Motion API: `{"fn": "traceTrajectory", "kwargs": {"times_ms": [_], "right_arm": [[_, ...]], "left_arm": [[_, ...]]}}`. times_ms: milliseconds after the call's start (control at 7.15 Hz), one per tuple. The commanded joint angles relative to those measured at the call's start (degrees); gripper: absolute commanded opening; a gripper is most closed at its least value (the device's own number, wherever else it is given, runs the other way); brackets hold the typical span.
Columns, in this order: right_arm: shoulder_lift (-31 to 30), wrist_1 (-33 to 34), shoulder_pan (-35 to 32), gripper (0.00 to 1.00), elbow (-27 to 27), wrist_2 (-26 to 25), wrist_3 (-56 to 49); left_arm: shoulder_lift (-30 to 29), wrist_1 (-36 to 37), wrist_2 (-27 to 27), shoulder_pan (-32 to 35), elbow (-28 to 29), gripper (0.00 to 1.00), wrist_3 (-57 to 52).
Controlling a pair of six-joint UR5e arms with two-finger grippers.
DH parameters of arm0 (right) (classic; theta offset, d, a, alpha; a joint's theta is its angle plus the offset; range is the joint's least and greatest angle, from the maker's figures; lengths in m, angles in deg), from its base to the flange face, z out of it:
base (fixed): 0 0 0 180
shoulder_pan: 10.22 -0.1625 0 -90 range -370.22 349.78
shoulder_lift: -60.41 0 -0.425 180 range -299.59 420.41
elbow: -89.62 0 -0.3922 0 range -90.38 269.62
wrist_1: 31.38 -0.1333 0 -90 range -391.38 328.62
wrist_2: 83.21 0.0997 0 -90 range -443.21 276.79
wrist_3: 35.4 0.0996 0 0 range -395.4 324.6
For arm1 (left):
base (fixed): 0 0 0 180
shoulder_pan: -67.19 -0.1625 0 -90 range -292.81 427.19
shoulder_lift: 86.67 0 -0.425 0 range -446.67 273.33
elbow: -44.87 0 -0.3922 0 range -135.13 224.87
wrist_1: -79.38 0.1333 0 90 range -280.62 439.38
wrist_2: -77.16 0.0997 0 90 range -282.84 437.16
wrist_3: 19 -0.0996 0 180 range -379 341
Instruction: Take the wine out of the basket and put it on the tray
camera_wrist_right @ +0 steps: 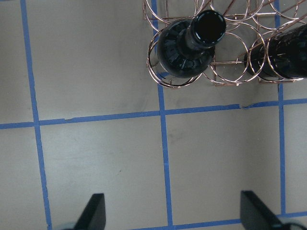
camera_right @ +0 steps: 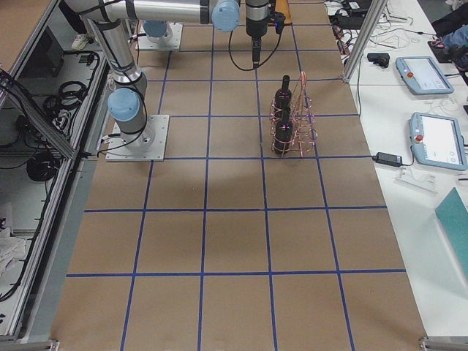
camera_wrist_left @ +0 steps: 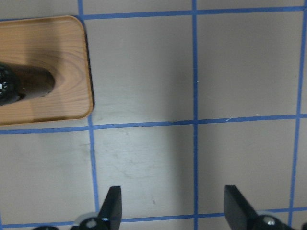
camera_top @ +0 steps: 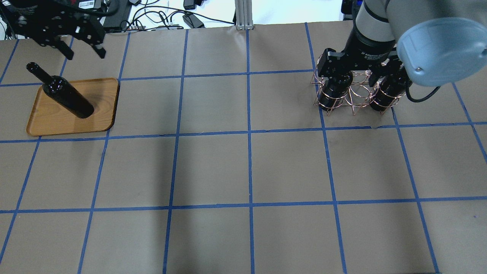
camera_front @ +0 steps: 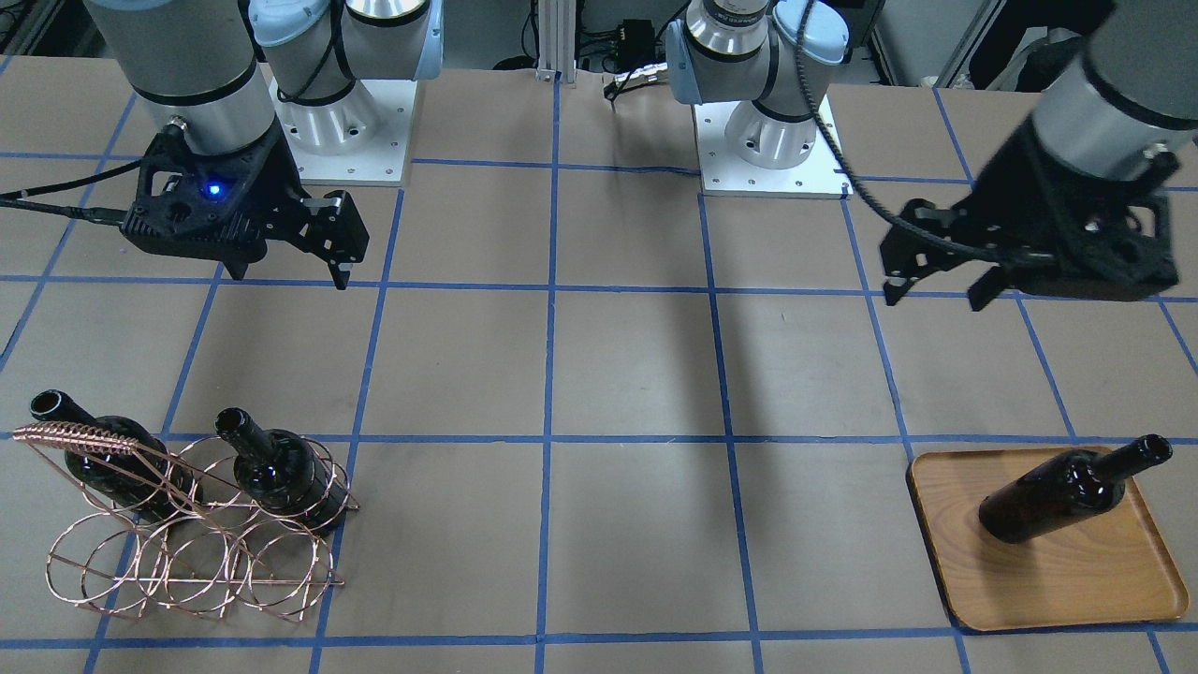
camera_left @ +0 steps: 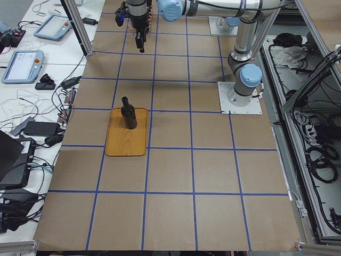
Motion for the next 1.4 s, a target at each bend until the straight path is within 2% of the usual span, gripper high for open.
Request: {"fn": "traceTrajectory", "kwargs": {"times_ms": [0, 420, 559, 1259], "right_arm": [[0.0, -0.03, 0.0, 1.0, 0.0, -0.05, 0.05], [-0.09, -0.21, 0.09, 1.0, 0.0, -0.05, 0.05], [0.0, -0.04, 0.09, 1.0, 0.0, -0.05, 0.05], [-0.09, -0.56, 0.18, 1.0, 0.0, 0.3, -6.43]], "left_arm": [[2.85, 1.1, 0.16, 6.43, -2.34, 0.81, 5.71], [6.37, 1.98, 0.33, 7.67, -7.34, 0.86, 4.93], [7.51, 2.06, 0.34, 7.68, -8.57, 1.0, 4.83], [8.75, 4.35, 0.34, 7.5, -9.02, 1.0, 4.74]]}}
